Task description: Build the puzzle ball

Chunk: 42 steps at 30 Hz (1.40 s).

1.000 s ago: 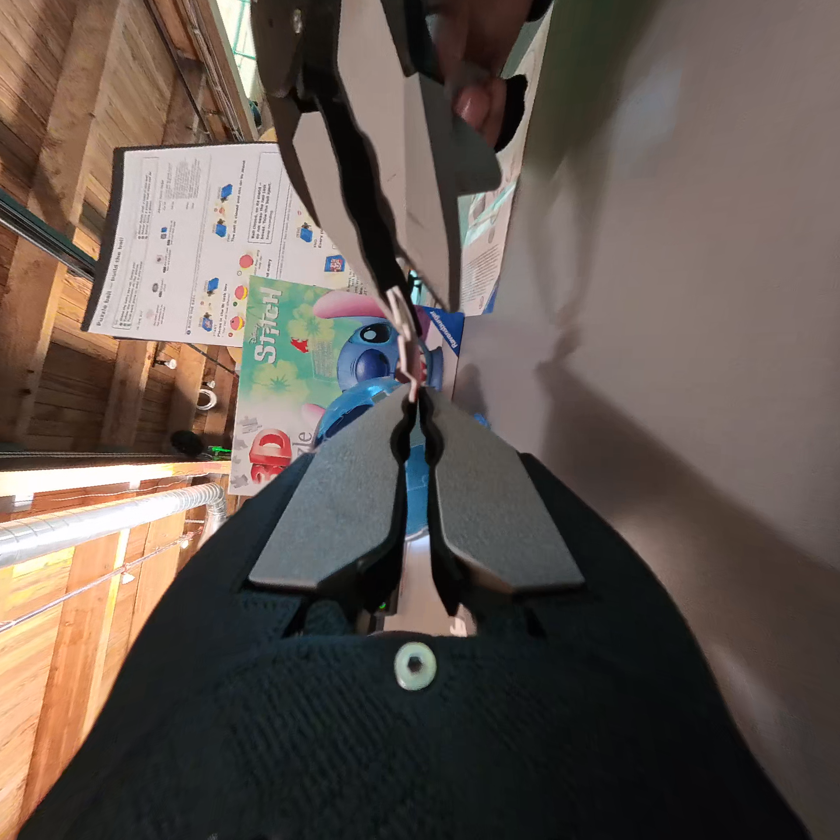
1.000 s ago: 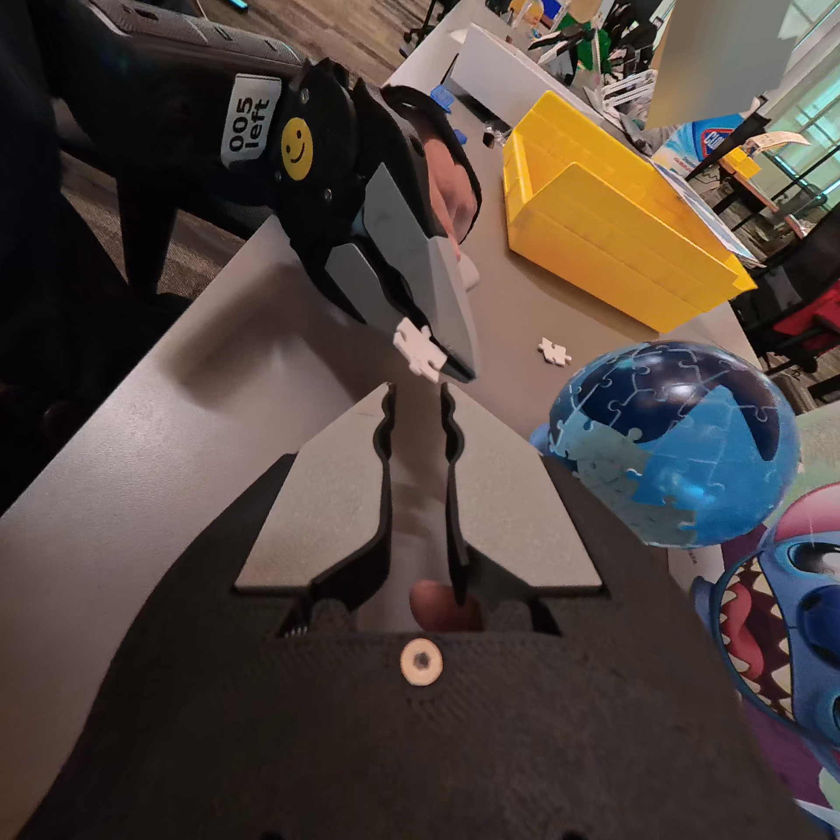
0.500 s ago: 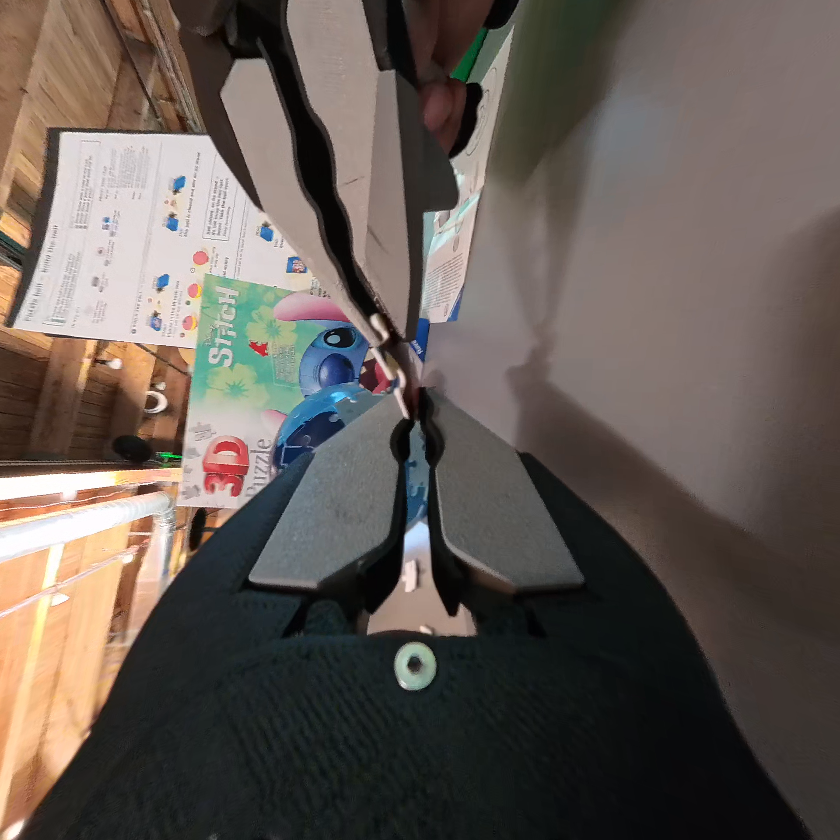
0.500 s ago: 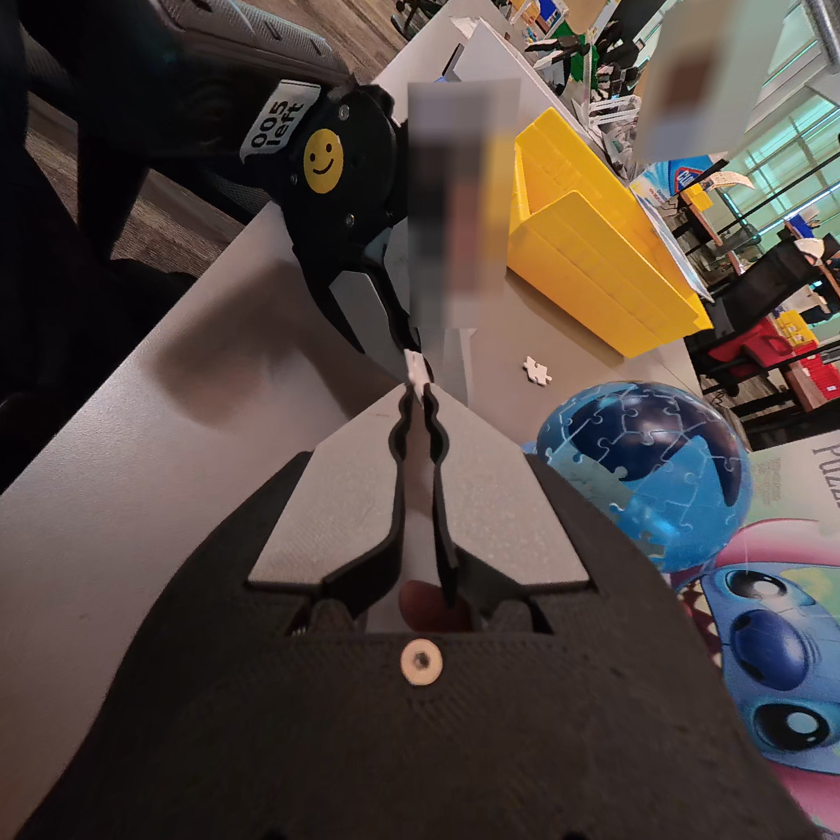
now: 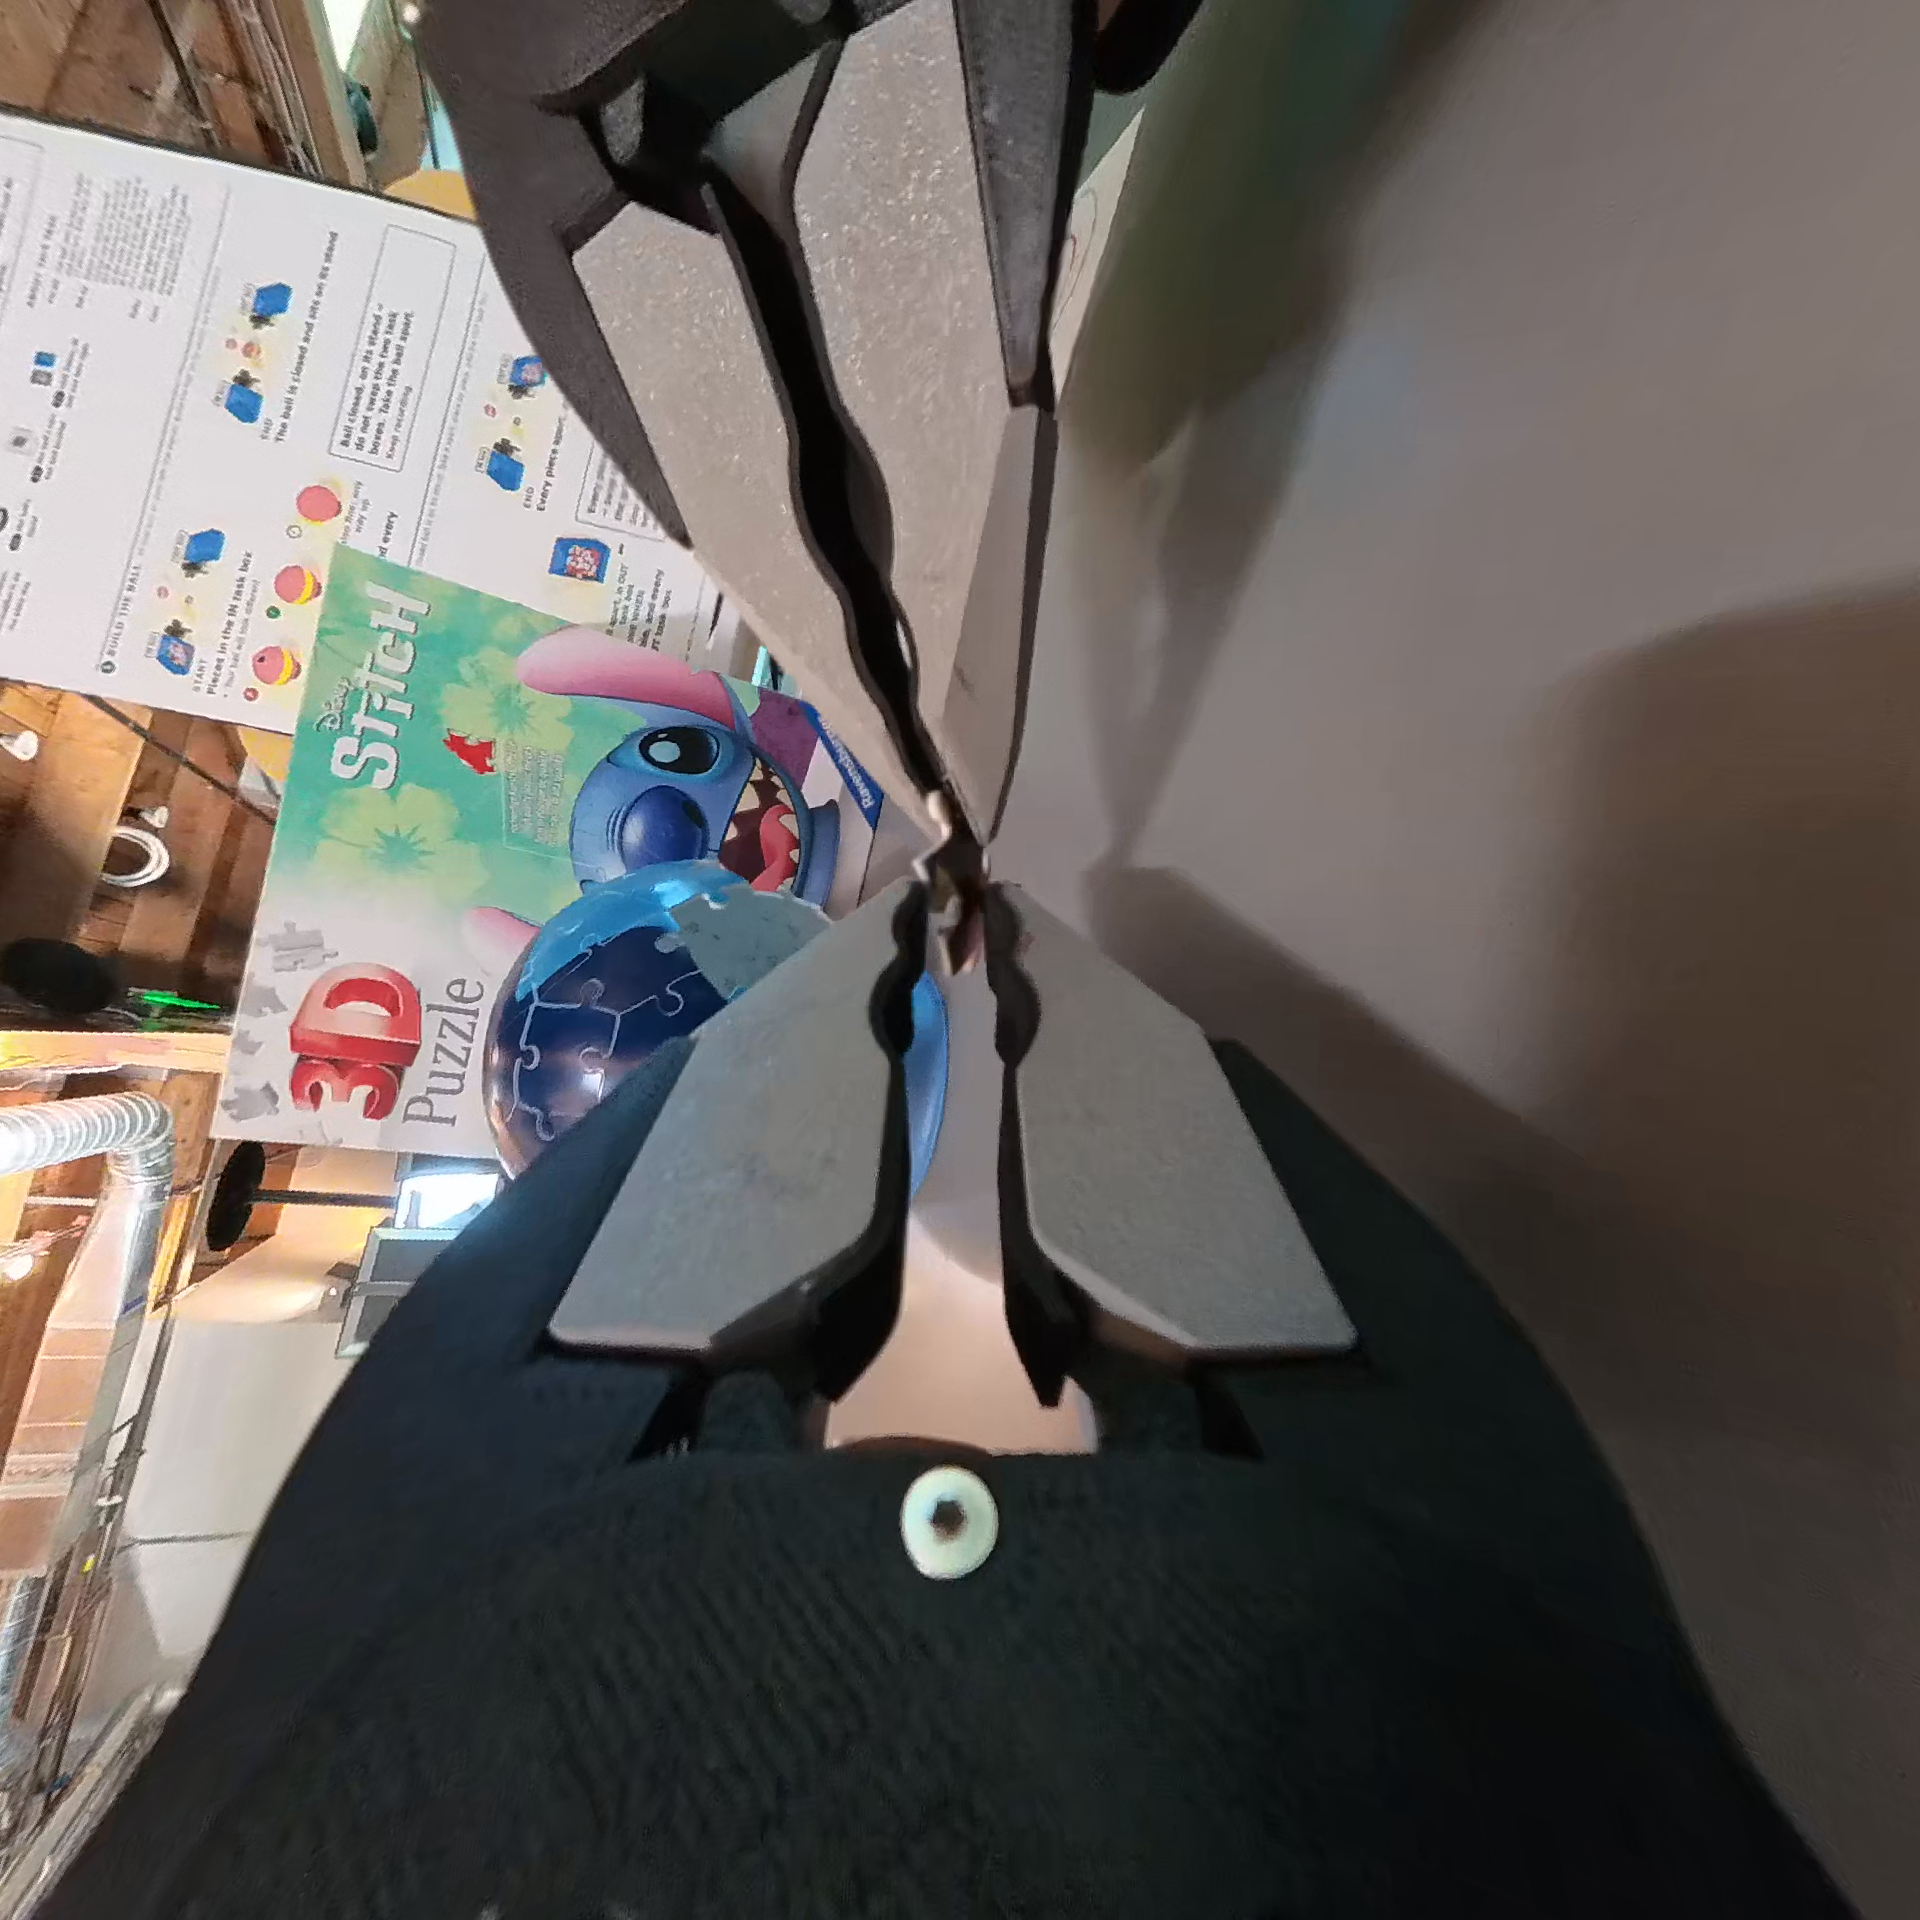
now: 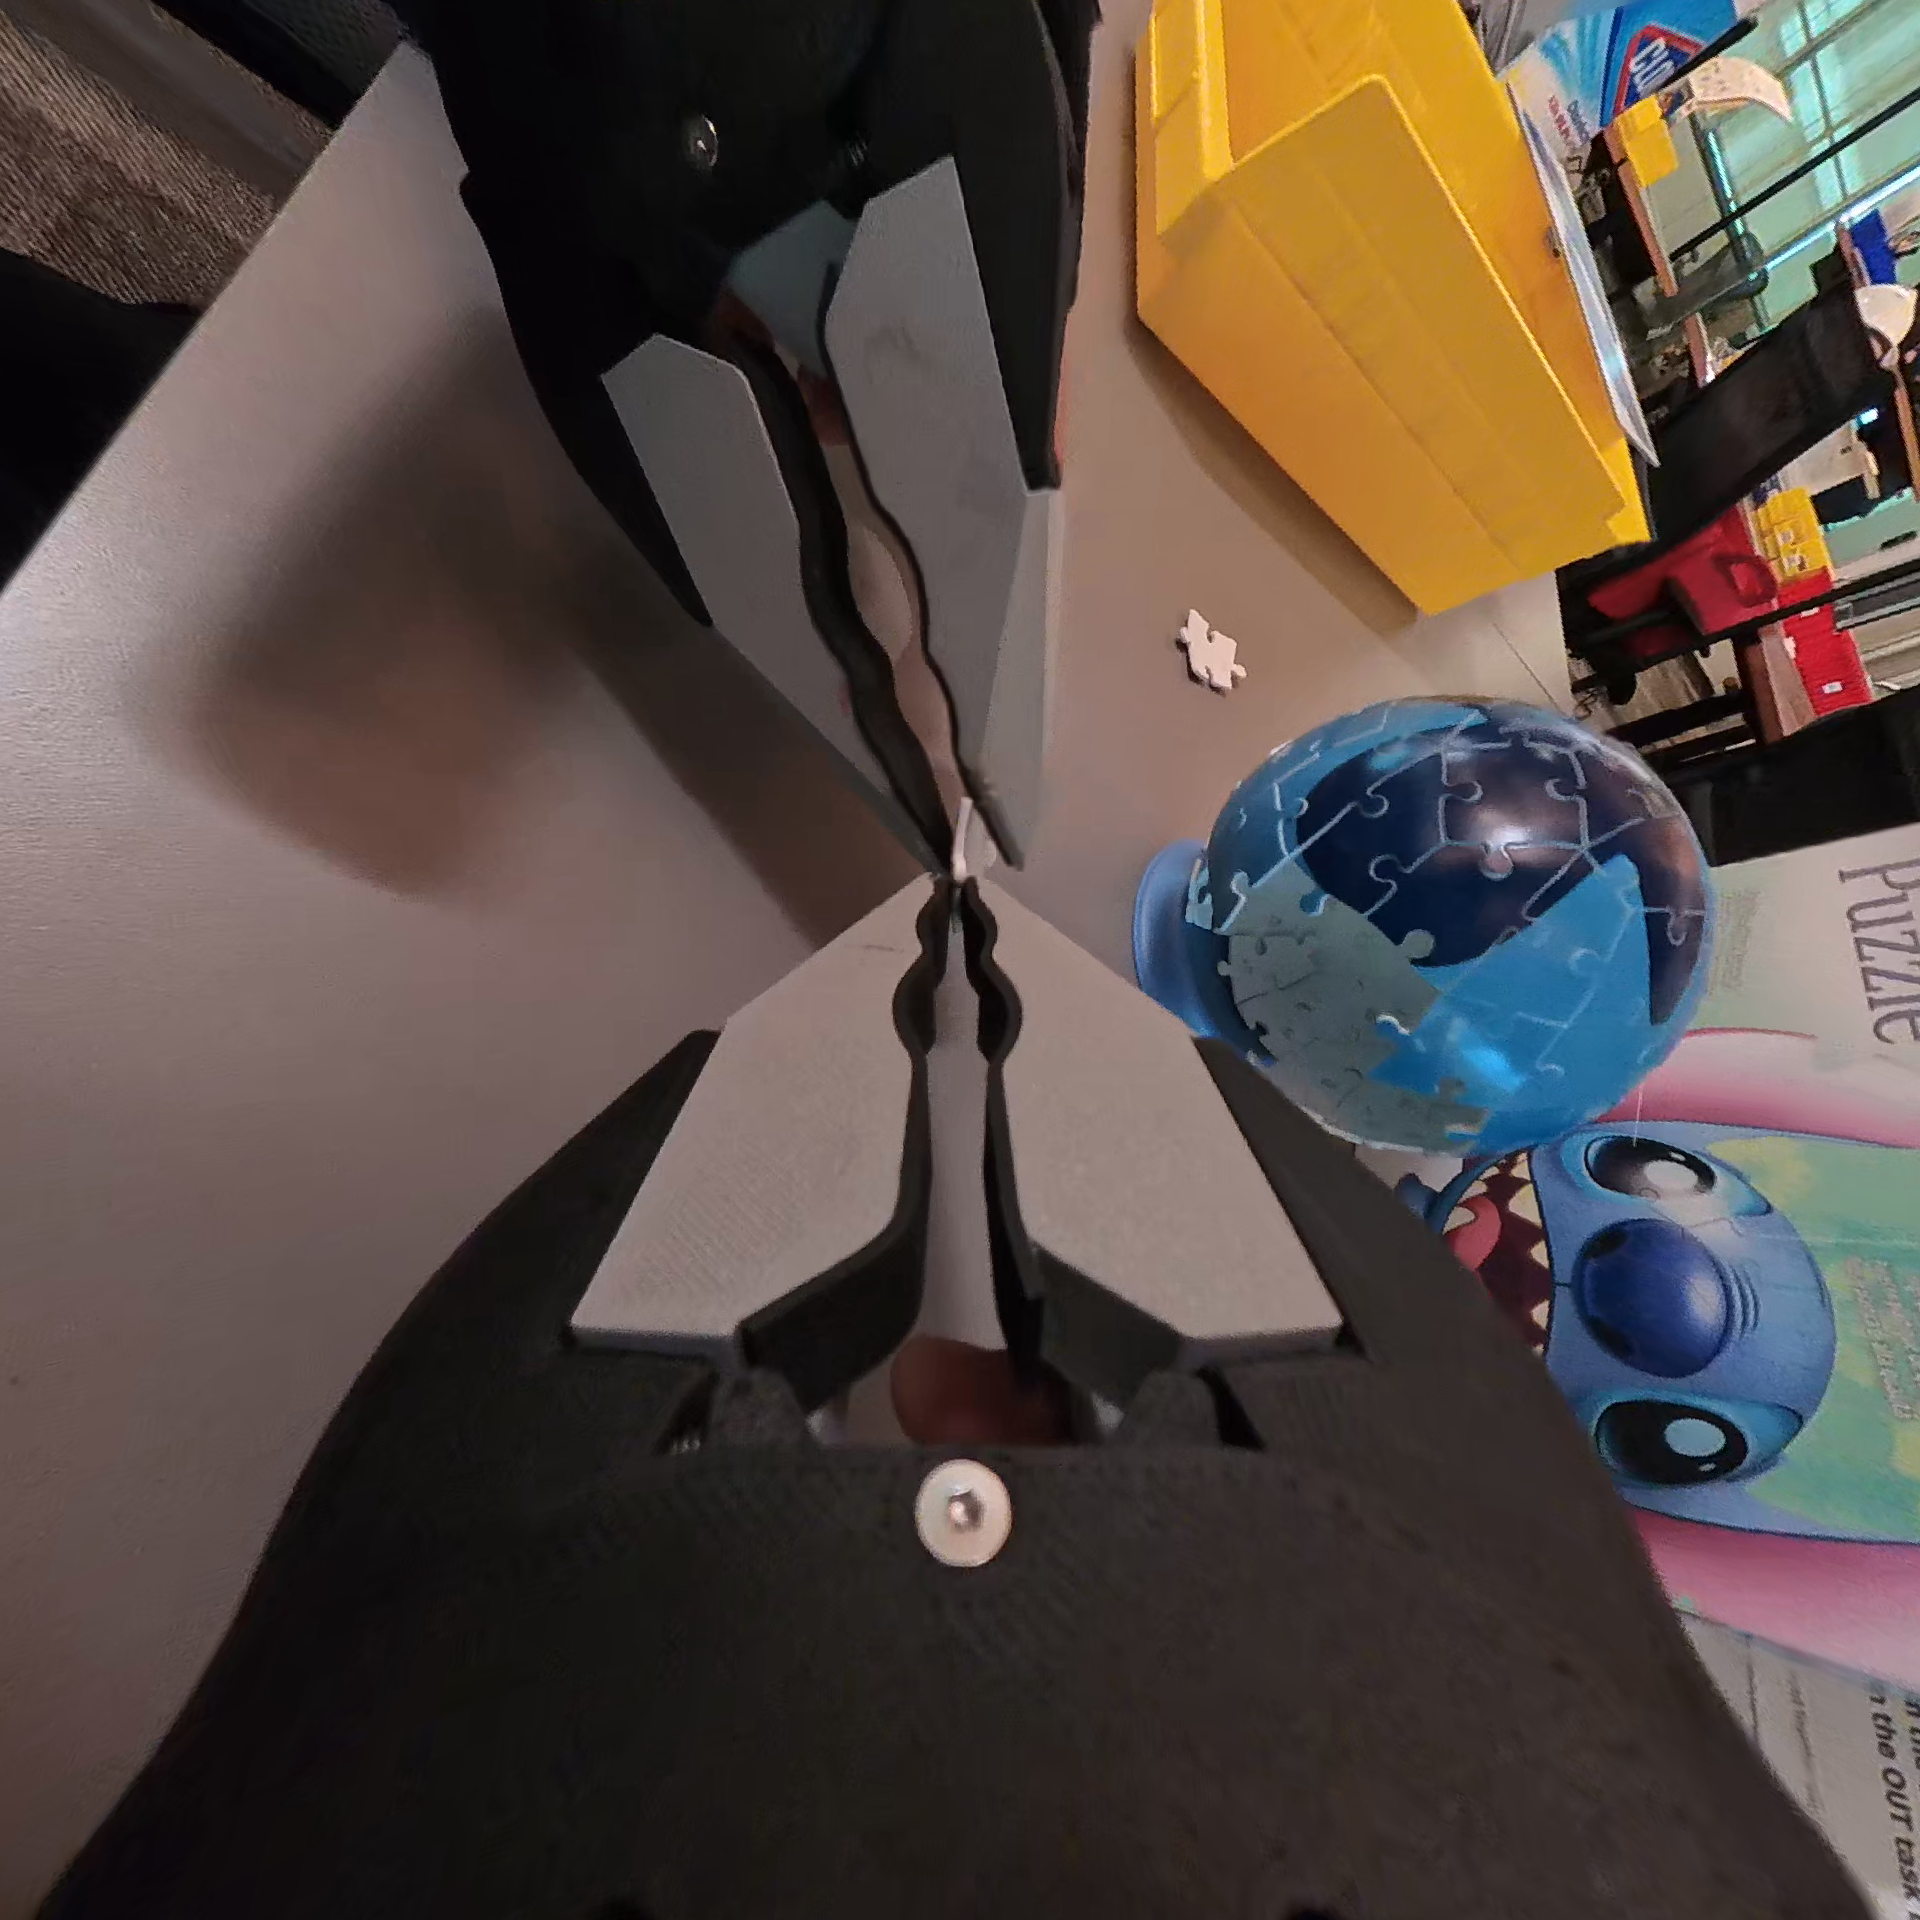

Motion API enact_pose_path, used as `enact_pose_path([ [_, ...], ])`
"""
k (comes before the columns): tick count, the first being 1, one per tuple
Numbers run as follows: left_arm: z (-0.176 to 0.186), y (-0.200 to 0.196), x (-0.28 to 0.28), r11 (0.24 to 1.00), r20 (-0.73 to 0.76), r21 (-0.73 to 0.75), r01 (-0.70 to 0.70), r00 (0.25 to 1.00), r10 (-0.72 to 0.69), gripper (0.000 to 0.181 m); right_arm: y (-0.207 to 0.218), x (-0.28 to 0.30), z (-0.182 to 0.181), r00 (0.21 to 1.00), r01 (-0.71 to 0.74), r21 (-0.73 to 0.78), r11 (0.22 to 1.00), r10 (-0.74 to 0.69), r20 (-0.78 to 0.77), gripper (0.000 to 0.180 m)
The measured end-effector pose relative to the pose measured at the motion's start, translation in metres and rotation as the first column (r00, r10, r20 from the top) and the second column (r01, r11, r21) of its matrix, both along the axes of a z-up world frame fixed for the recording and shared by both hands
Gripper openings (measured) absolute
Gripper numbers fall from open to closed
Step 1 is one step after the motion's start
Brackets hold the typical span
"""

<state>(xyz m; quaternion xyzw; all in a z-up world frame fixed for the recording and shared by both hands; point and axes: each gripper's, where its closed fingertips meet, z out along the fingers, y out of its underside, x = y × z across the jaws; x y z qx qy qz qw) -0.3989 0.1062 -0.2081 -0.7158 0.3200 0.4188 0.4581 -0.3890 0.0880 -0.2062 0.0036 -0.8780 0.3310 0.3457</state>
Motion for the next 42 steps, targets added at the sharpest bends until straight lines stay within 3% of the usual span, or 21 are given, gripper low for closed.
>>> enact_pose_path([
  [4, -0.001, -0.001, 0.004, 1.000, 0.061, -0.006, 0.030, 0.998, -0.029, 0.000, 0.001, 0.001, 0.001, 1.000, 0.008, 0.012, 1.000, -0.008, -0.010, 0.003],
  [8, 0.020, -0.004, 0.011, 0.991, 0.208, 0.101, 0.093, 0.972, -0.112, 0.000, 0.008, 0.004, 0.009, 0.999, -0.018, -0.050, 0.999, 0.020, 0.027, 0.015],
  [15, 0.043, -0.013, 0.024, 0.957, 0.416, 0.220, 0.189, 0.869, -0.267, 0.000, -0.004, 0.014, 0.039, 0.996, -0.083, -0.223, 0.971, 0.088, 0.011, 0.000],
  [18, 0.046, -0.015, 0.026, 0.951, 0.450, 0.236, 0.201, 0.844, -0.291, 0.000, -0.004, 0.016, 0.042, 0.995, -0.092, -0.239, 0.966, 0.097, 0.006, 0.000],
  [20, 0.049, -0.016, 0.031, 0.940, 0.478, 0.255, 0.228, 0.815, -0.328, 0.000, -0.005, 0.016, 0.044, 0.995, -0.092, -0.252, 0.963, 0.099, 0.013, 0.012],
  [24, 0.056, -0.019, 0.035, 0.923, 0.519, 0.292, 0.249, 0.770, -0.372, 0.000, -0.006, 0.023, 0.048, 0.994, -0.109, -0.265, 0.958, 0.113, -0.001, 0.000],
  [29, 0.061, -0.021, 0.036, 0.909, 0.552, 0.325, 0.261, 0.728, -0.407, 0.000, -0.007, 0.026, 0.055, 0.992, -0.116, -0.306, 0.945, 0.126, 0.012, 0.000],
  [42, 0.061, -0.022, 0.040, 0.899, 0.585, 0.330, 0.287, 0.686, -0.433, 0.000, -0.013, 0.033, 0.053, 0.983, -0.169, -0.302, 0.938, 0.182, 0.017, 0.011],
])
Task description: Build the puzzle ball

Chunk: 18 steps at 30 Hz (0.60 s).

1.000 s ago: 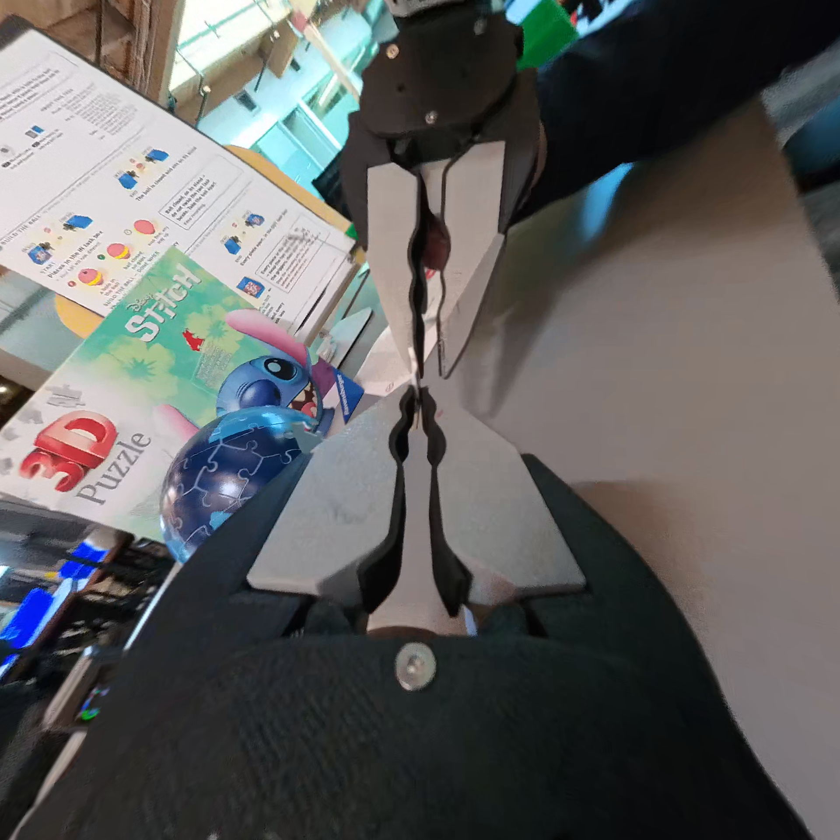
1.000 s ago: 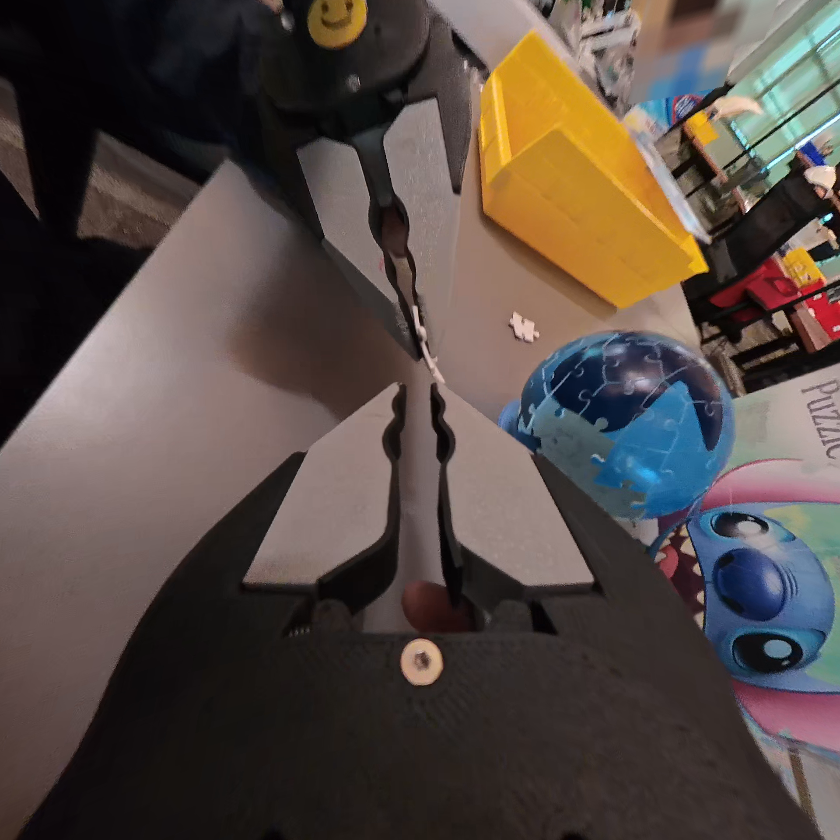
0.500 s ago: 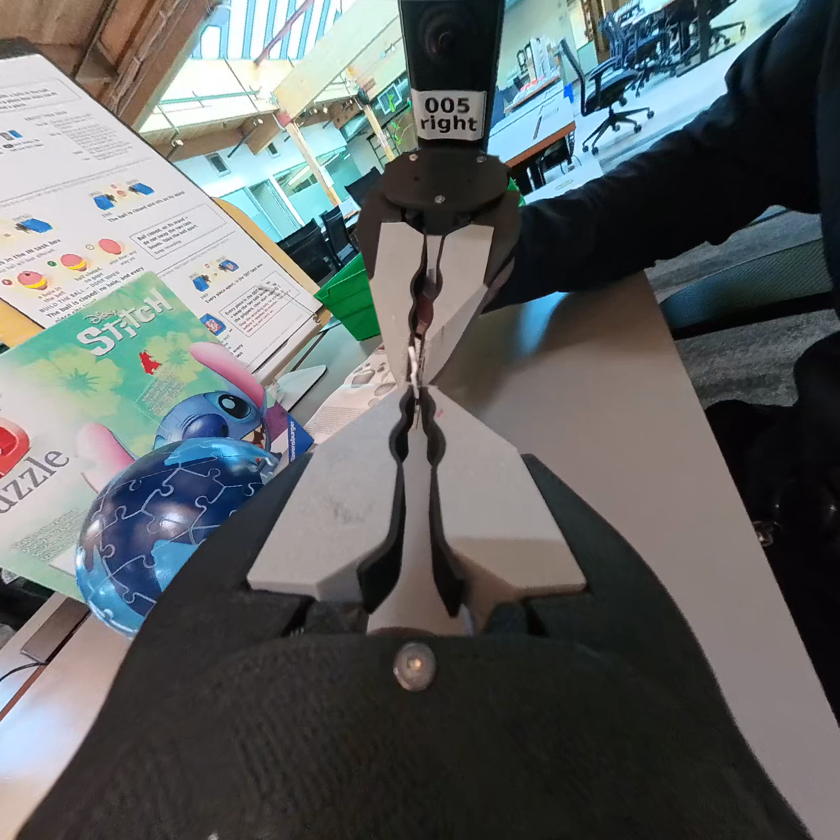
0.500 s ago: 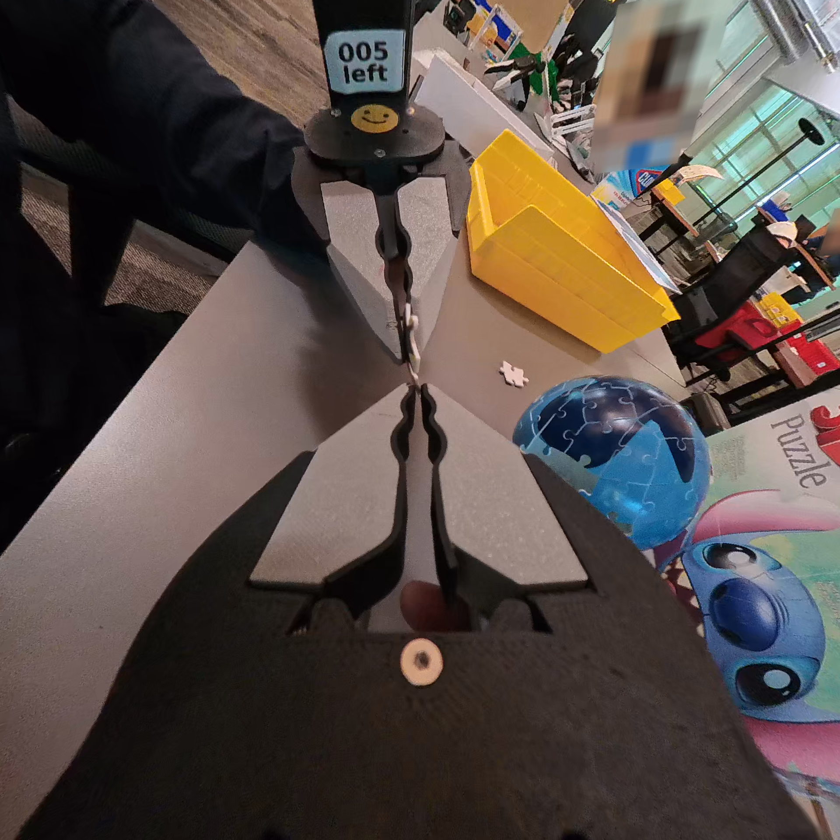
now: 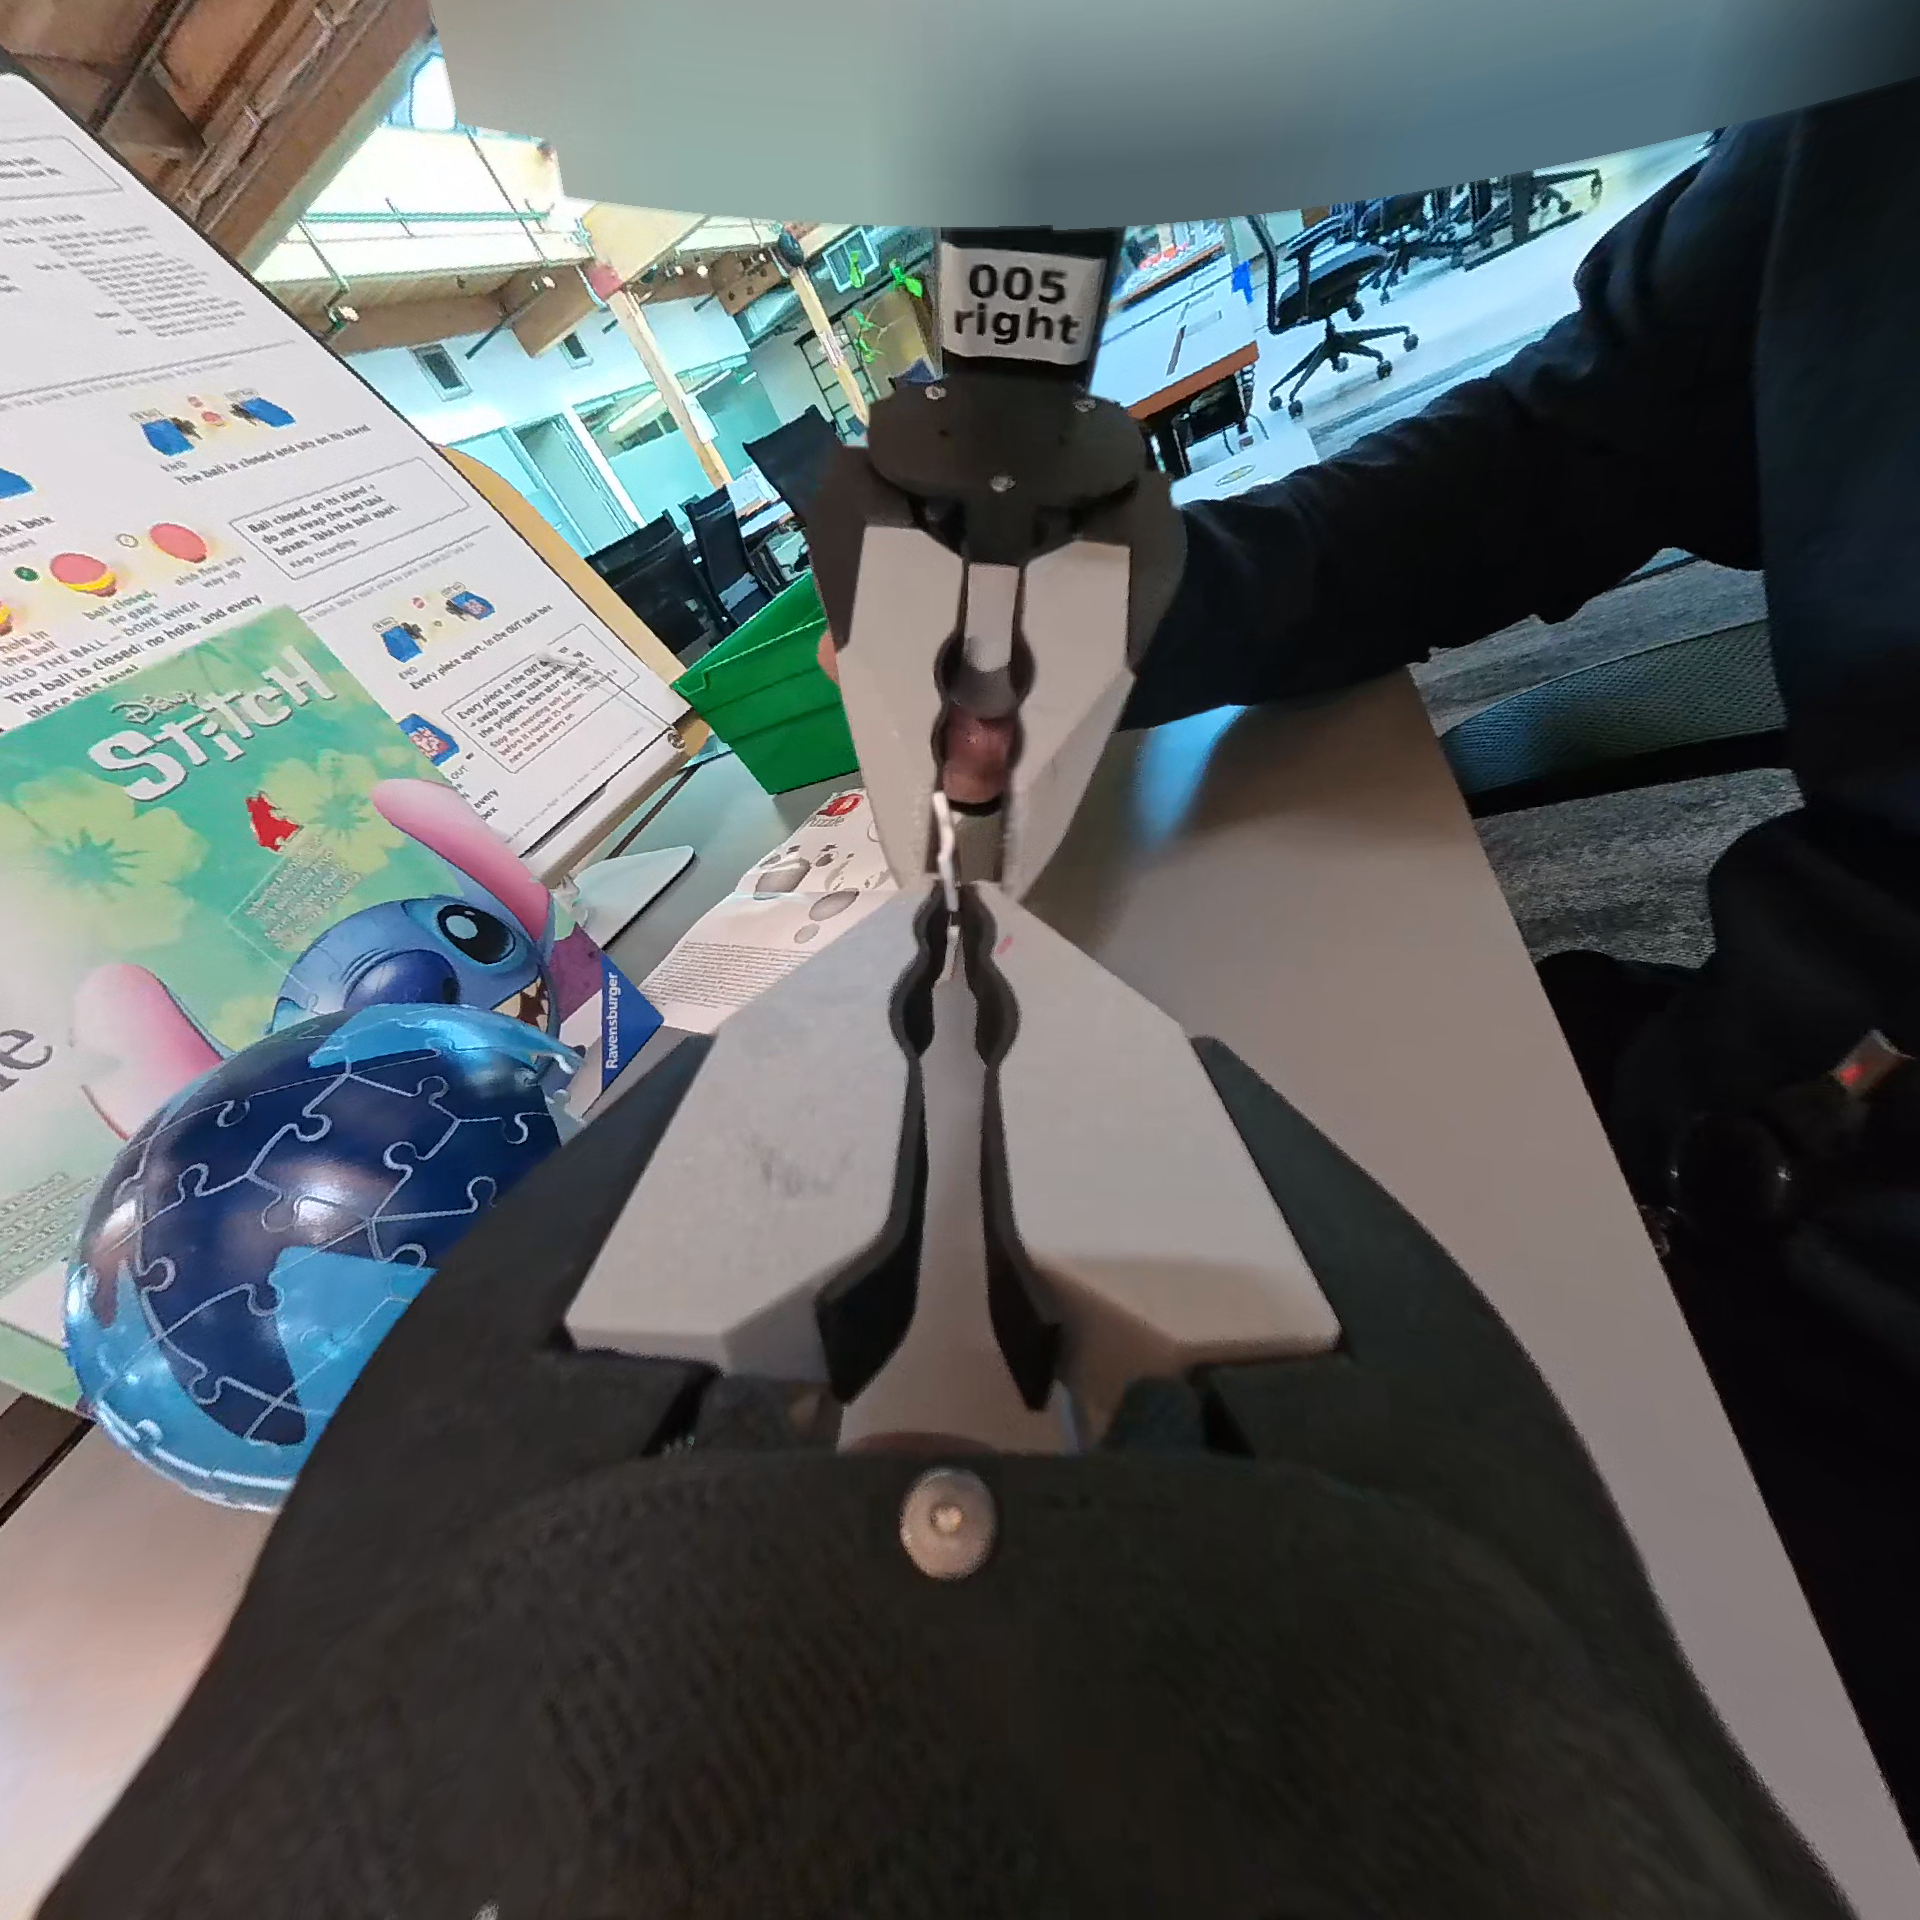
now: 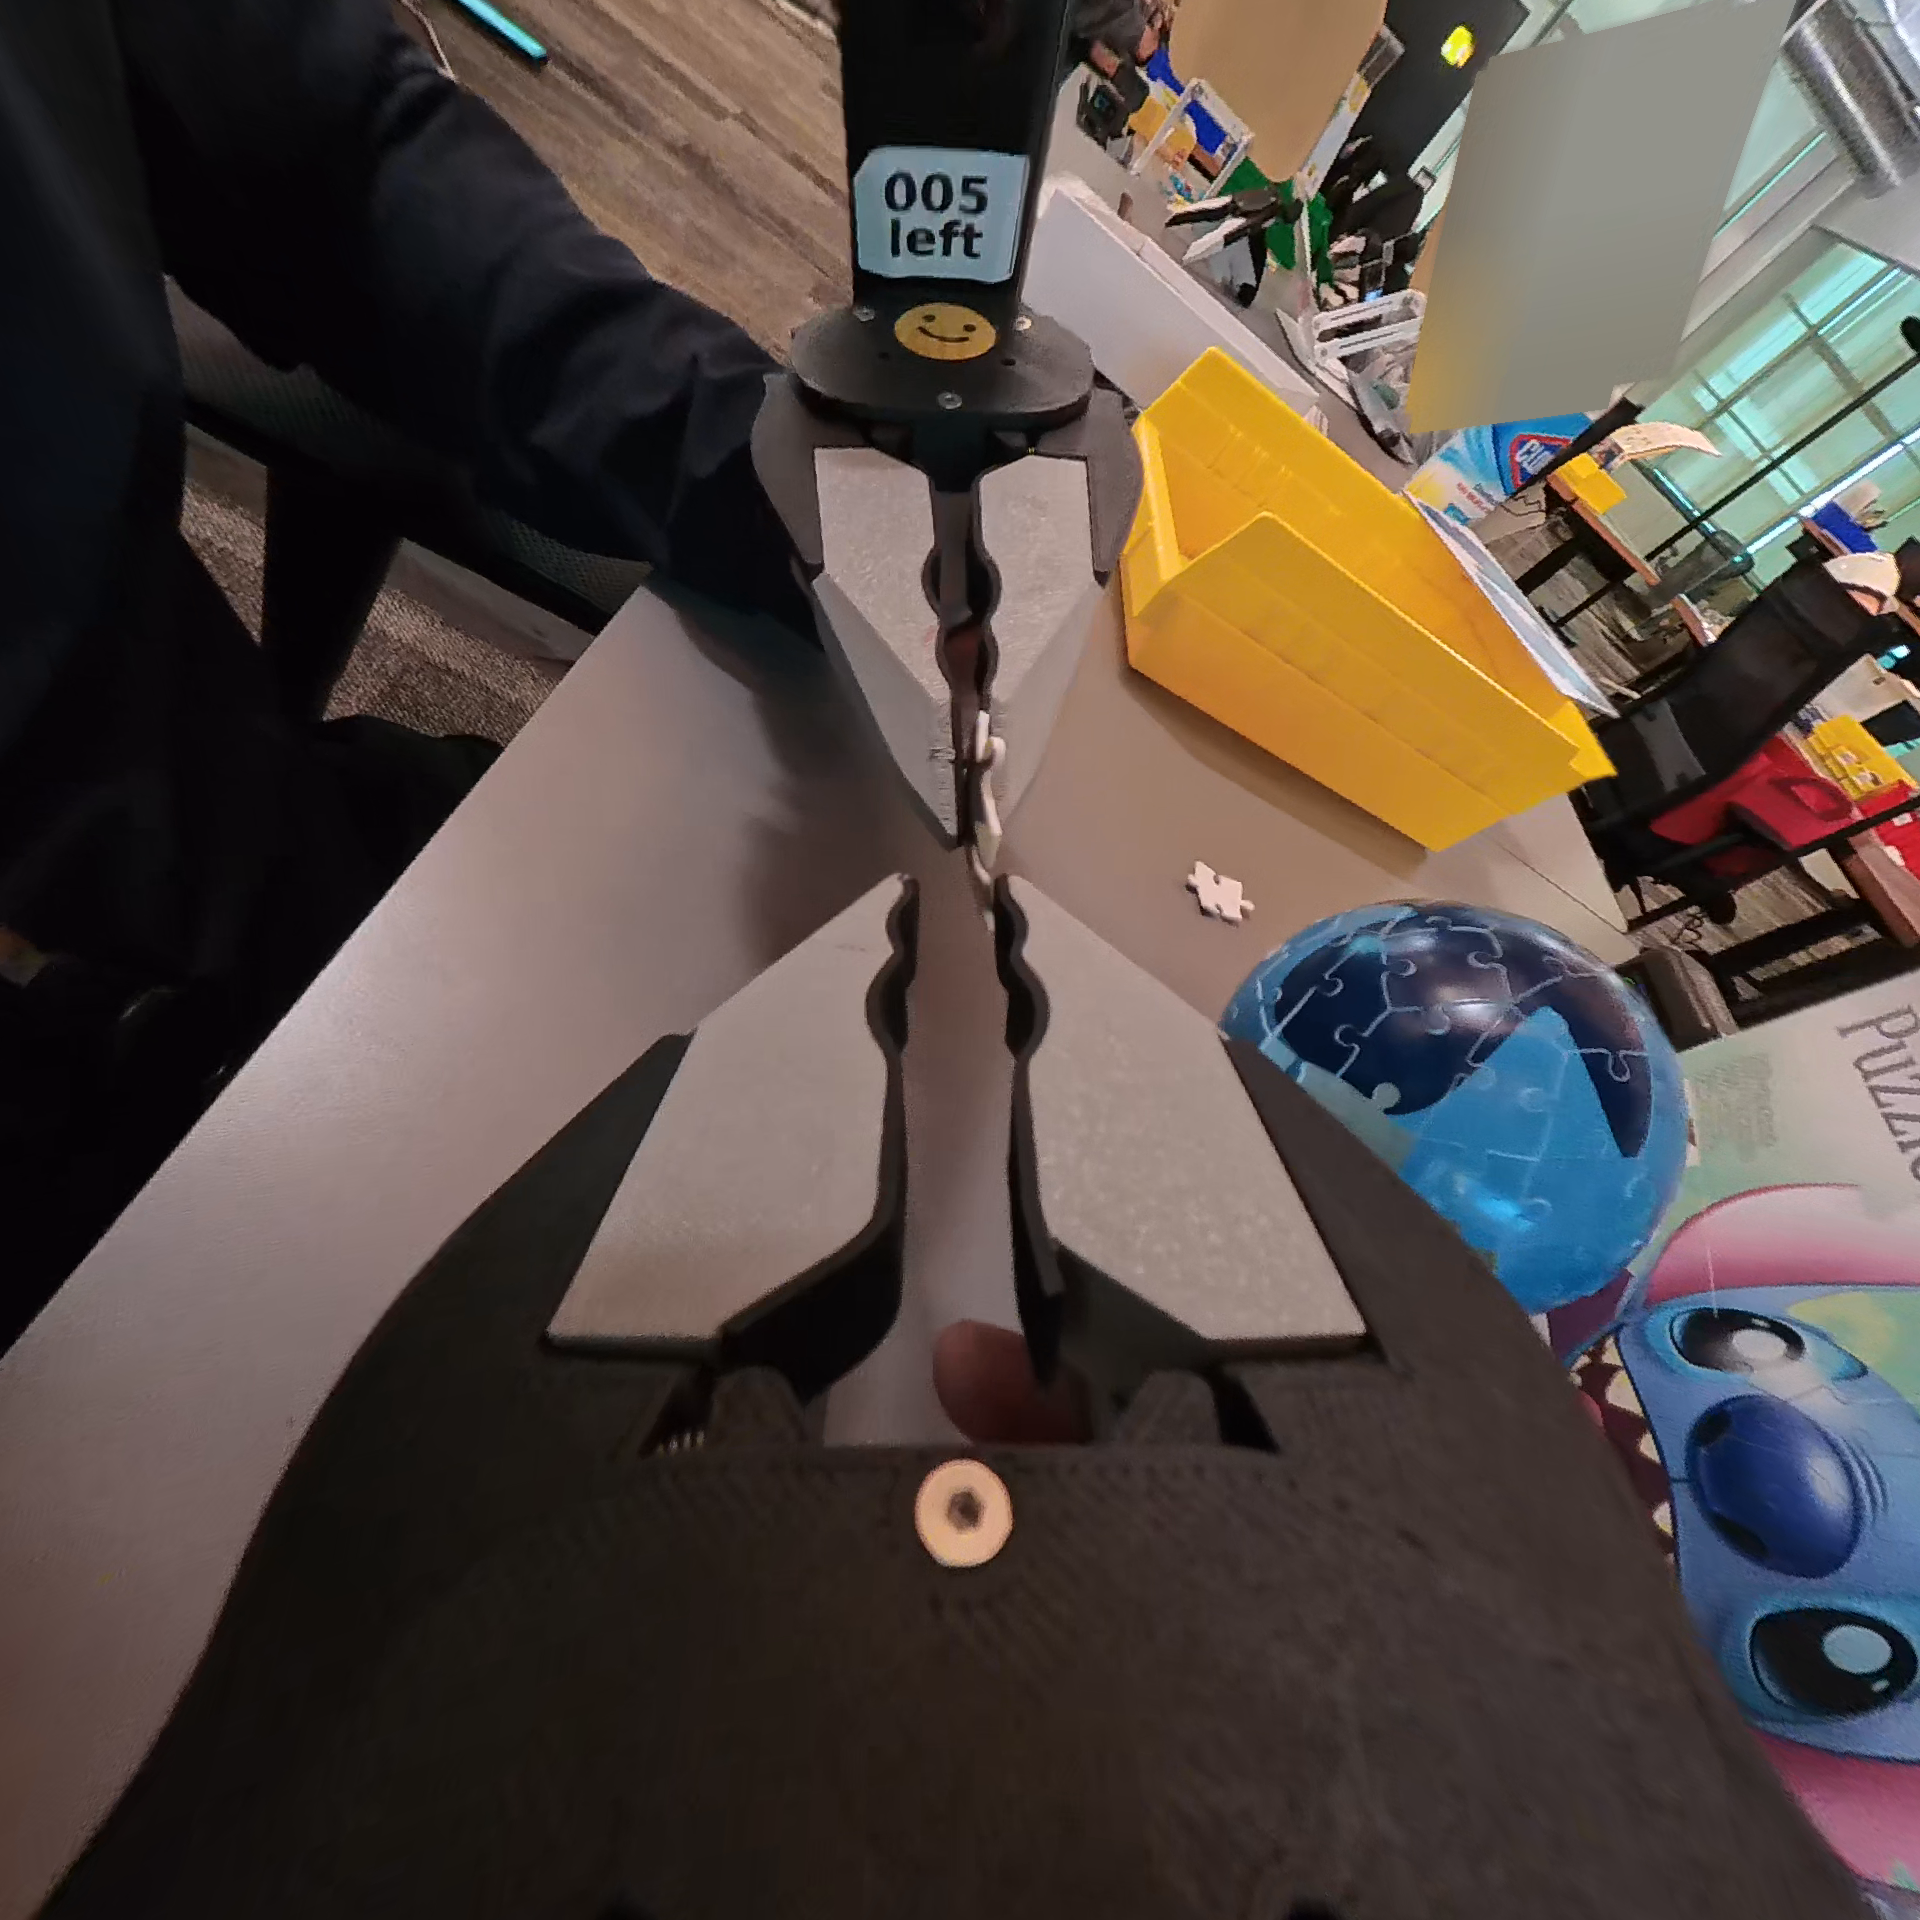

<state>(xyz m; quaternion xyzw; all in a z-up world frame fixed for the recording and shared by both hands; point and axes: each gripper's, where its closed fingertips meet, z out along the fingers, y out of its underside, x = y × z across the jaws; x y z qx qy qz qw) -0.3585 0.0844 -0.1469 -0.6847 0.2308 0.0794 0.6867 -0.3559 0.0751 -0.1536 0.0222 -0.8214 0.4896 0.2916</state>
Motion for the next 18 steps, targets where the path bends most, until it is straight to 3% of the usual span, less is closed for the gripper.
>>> enact_pose_path([
  [2, -0.002, 0.001, 0.001, 1.000, -0.010, -0.007, 0.001, 1.000, -0.001, 0.000, 0.000, -0.003, -0.001, 1.000, 0.020, 0.000, 1.000, -0.020, -0.007, 0.000],
  [7, -0.005, 0.004, -0.011, 0.998, -0.009, -0.017, -0.067, 0.998, 0.067, 0.007, 0.003, -0.011, -0.004, 0.999, 0.035, 0.022, 0.999, -0.035, 0.008, 0.000],
  [10, -0.007, 0.004, -0.013, 0.996, 0.012, -0.034, -0.083, 0.996, 0.084, 0.030, 0.014, -0.022, -0.009, 0.994, 0.108, 0.075, 0.991, -0.107, -0.015, 0.000],
  [15, -0.018, 0.007, -0.016, 0.991, -0.042, -0.070, -0.116, 0.993, 0.113, 0.027, 0.018, -0.022, -0.027, 0.987, 0.149, 0.216, 0.965, -0.134, -0.084, 0.000],
  [18, -0.029, 0.010, -0.015, 0.986, -0.073, -0.119, -0.120, 0.991, 0.112, 0.025, 0.016, -0.019, -0.042, 0.992, 0.129, 0.273, 0.953, -0.121, -0.046, 0.000],
])
